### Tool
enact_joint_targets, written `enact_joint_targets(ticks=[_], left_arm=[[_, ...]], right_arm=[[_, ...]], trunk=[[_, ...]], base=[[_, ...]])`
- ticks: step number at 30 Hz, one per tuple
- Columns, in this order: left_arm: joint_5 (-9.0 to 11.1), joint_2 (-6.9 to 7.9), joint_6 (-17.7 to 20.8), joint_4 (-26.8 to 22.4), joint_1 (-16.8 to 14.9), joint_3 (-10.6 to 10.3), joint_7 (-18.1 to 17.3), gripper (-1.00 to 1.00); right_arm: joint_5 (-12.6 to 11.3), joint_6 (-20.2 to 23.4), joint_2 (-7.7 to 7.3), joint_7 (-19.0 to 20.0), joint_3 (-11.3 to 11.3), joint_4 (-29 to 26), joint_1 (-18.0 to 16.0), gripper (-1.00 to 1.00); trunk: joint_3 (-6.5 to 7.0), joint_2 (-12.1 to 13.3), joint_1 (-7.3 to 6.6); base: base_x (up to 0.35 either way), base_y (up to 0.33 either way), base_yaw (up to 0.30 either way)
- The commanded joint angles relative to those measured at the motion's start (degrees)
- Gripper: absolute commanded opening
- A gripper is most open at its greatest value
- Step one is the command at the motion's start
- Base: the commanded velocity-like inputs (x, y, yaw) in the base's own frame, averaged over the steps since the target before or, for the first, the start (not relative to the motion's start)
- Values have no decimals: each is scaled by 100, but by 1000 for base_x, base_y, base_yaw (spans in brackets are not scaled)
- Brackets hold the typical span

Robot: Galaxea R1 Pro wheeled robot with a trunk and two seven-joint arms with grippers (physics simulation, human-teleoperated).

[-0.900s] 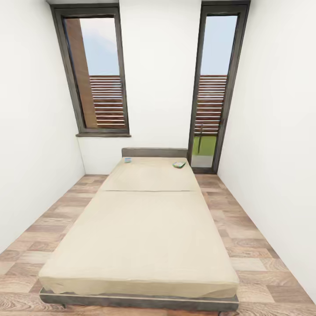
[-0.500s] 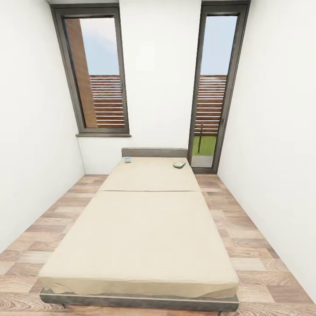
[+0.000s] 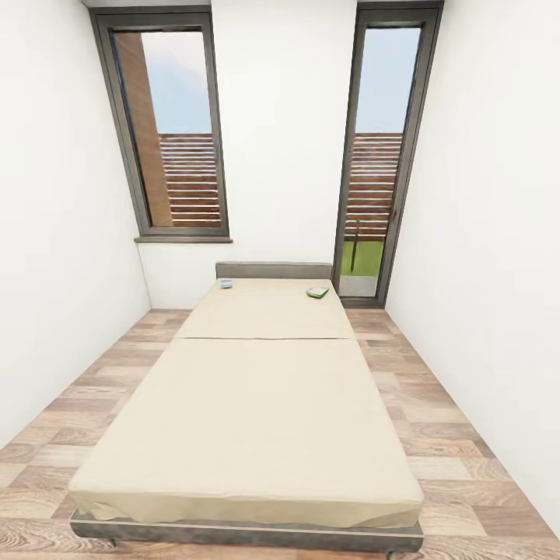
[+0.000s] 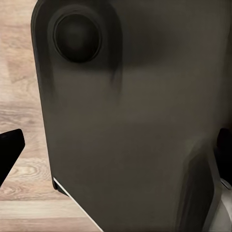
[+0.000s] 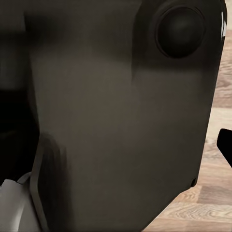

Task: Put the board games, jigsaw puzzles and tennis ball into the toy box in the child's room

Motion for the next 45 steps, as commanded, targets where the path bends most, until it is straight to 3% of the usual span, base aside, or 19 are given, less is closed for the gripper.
enact_joint_targets(ticks=[1,10,21,45], left_arm=[[-1,0,1,-1,-1,-5,-1,100],[-7,6,-13,-1,-1,-22,-1,100],[-8,-13,-274,-1,-1,2,4,100],[32,23,-366,-6,-1,42,8,100]], right_arm=[[0,1,5,-3,2,0,-1,100],[-36,-12,-14,-16,-8,-30,-3,100],[-48,-80,-206,-21,-14,-46,-3,100],[-70,-222,-122,15,-36,-67,-2,100]], trunk=[[-3,-2,0],[-3,-2,0],[194,439,-242],[625,1402,-769]], base=[[0,0,0],[0,0,0],[0,0,0],[0,0,0]])
